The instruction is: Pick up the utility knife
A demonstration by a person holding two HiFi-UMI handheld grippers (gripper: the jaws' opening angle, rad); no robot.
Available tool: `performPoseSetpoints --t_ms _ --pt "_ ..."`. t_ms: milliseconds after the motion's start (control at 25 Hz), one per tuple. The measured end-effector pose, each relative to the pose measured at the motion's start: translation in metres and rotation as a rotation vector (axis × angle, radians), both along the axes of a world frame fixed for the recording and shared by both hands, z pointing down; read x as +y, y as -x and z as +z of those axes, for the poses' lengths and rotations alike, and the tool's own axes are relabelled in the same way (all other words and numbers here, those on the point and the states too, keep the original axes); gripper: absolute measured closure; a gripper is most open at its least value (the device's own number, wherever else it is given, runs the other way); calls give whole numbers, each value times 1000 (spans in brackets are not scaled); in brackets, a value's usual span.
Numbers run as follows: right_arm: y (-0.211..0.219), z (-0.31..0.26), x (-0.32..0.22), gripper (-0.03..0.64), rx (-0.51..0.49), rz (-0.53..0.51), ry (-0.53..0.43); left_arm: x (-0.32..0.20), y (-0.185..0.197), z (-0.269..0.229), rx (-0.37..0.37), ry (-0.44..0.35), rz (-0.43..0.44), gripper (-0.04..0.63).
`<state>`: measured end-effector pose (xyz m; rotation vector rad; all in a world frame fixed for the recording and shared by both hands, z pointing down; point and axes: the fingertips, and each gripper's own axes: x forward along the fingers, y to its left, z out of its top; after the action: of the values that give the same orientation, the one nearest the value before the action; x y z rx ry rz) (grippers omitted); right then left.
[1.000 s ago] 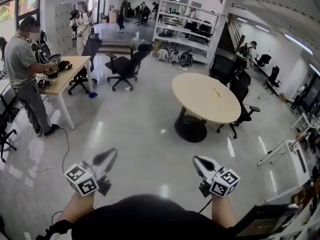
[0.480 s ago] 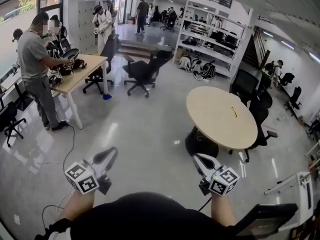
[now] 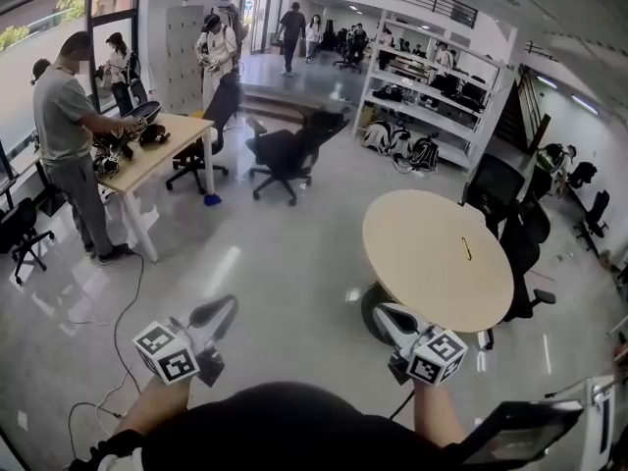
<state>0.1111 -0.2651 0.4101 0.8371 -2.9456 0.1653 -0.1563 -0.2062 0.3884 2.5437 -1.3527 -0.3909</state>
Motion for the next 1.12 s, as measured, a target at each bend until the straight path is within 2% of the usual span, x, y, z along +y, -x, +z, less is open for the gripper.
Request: performPoseSetpoints --t_ms 280,520,720,1000,1120 --pt "4 15 -70 603 -6 14 28 -74 10 13 2 8 8 603" --pt "39 2 -144 603 7 75 16 -167 49 13 24 3 73 603" --pt "72 -14 -207 603 -19 148 -8 -246 87 -2 8 -11 140 603" --pt "103 2 -275 603 -25 223 29 -339 122 2 -5 -13 219 603" --pt "104 9 -302 601 -16 247 48 -372 126 4 -4 -9 236 603"
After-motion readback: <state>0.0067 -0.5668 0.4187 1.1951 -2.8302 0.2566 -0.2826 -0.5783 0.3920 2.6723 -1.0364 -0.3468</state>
